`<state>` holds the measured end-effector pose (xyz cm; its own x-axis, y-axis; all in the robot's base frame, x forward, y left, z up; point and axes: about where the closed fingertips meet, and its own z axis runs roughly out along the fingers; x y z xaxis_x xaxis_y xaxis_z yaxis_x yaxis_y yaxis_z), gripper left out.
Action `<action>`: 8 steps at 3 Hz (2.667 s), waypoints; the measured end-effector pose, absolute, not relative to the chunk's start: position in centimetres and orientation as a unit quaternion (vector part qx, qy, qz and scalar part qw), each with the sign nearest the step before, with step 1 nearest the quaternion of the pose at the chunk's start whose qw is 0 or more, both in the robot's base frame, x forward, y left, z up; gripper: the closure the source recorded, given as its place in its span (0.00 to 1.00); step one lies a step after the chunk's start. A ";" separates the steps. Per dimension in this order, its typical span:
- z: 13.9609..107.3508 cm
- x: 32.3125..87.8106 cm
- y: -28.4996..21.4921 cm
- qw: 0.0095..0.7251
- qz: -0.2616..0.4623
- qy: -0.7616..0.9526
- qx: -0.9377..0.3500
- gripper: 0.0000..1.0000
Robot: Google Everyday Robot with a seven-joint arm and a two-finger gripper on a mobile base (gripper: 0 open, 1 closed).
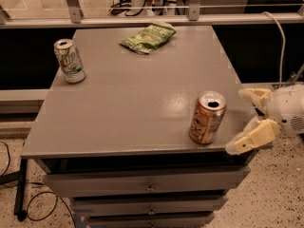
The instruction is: Knock orange can over
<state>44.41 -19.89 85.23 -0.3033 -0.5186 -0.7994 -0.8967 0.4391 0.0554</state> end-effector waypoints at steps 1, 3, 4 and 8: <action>86.6 46.9 -15.7 0.425 0.323 0.714 -0.453 0.00; 88.7 52.7 -6.4 0.469 0.384 0.639 -0.474 0.00; 89.6 55.5 -3.7 0.476 0.386 0.623 -0.486 0.00; 91.7 56.0 -15.6 0.474 0.298 0.644 -0.521 0.00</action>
Offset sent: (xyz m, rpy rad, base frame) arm 0.0807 0.1463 0.0381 0.4281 -0.1594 0.1999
